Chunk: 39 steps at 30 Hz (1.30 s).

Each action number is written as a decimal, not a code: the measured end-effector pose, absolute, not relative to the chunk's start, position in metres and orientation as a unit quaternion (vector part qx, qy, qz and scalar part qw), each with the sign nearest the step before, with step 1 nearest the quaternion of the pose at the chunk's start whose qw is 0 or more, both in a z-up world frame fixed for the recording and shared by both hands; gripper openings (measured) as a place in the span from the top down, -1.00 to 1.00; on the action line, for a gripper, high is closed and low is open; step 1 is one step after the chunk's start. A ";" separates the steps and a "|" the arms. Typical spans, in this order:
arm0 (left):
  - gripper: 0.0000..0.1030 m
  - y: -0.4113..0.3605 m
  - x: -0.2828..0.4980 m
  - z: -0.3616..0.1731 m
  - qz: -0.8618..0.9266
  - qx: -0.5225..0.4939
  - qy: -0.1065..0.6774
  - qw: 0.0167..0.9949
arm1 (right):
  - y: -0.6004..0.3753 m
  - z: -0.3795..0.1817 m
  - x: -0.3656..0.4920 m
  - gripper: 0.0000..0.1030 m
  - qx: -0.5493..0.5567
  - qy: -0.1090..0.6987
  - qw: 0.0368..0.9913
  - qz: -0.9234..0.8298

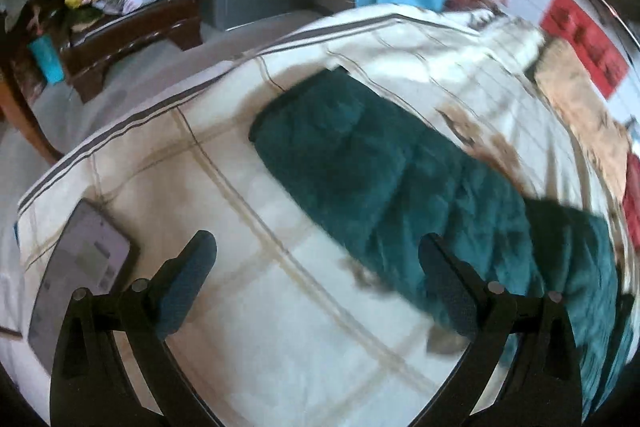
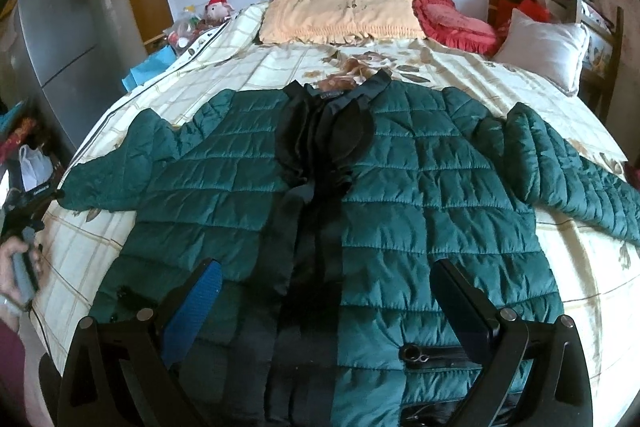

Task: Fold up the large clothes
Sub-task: 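Grasp the sleeve nearest the left tool and lift it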

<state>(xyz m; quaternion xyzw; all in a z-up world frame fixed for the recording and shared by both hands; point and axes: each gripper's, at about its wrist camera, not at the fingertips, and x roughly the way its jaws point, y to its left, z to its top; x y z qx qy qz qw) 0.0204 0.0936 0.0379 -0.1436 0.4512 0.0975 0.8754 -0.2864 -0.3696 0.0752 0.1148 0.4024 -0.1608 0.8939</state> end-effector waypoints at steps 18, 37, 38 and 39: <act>-0.55 0.104 0.075 0.013 0.104 -0.164 0.442 0.876 | -0.358 0.067 -0.270 -1.00 0.106 0.428 0.885 -0.149; 0.69 0.061 0.031 0.086 0.013 -0.141 0.380 0.914 | -0.355 0.073 -0.276 -1.00 0.104 0.421 0.890 -0.143; 0.69 0.052 0.026 0.093 0.006 -0.130 0.375 0.918 | -0.356 0.073 -0.277 -1.00 0.105 0.421 0.890 -0.142; 0.69 0.046 0.020 0.098 0.000 -0.122 0.370 0.921 | -0.356 0.073 -0.279 -1.00 0.104 0.420 0.890 -0.142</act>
